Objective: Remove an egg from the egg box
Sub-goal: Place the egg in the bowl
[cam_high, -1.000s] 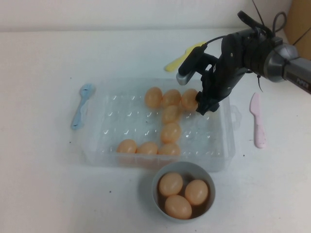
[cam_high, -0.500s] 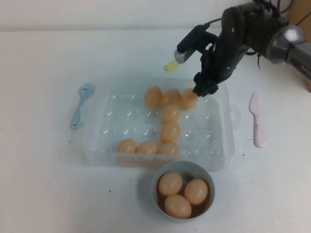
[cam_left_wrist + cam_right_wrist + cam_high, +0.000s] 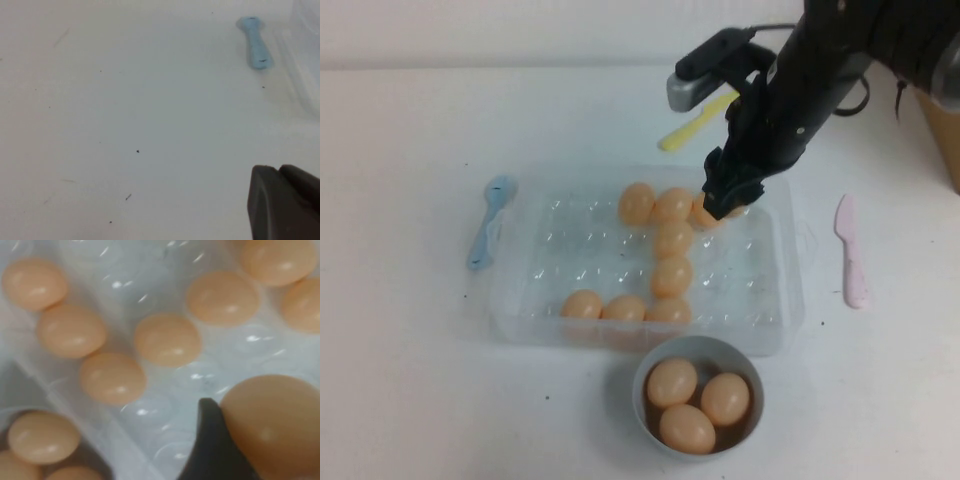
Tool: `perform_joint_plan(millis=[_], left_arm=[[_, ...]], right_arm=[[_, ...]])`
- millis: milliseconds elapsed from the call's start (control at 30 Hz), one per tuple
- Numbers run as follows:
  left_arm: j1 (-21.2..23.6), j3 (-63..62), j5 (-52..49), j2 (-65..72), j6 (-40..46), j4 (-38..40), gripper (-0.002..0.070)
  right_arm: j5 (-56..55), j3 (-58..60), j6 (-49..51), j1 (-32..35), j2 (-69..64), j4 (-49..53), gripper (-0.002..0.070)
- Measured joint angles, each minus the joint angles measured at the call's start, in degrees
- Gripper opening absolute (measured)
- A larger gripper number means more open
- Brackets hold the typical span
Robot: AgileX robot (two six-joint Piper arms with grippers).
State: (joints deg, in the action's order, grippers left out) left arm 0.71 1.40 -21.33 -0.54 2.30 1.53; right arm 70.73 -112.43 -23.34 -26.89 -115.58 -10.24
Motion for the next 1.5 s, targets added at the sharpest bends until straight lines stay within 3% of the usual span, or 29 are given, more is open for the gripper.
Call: perform_joint_plan(millis=[200,467,900,1133,1367,1433,1500], left_arm=[[0.0,0.0,0.0,0.0,0.0,0.0,-0.0005],[0.0,0.0,0.0,0.0,0.0,0.0,-0.0005],[0.0,0.0,0.0,0.0,0.0,0.0,-0.0005],[0.0,0.0,0.0,0.0,0.0,0.0,-0.0005],[0.0,0.0,0.0,0.0,0.0,0.0,-0.0005],[0.0,0.0,0.0,0.0,0.0,0.0,-0.0005],[0.0,0.0,0.0,0.0,0.0,0.0,-0.0005]], right_arm=[[0.0,14.0,-0.4,-7.1,6.6,1.1,0.0372],[0.0,21.0,-0.6,-13.3,9.0,1.1,0.0372],[-0.2,21.5,-0.6,-13.4,7.3,-0.1,0.0371],[-0.2,21.5,-0.6,-13.4,7.3,-0.1,0.0428],[-0.3,21.5,-0.6,-13.4,7.3,-0.1,0.0435],[-0.3,21.5,-0.4,-13.4,7.3,-0.1,0.0424],[-0.3,21.5,0.3,-13.4,7.3,-0.1,0.0365]])
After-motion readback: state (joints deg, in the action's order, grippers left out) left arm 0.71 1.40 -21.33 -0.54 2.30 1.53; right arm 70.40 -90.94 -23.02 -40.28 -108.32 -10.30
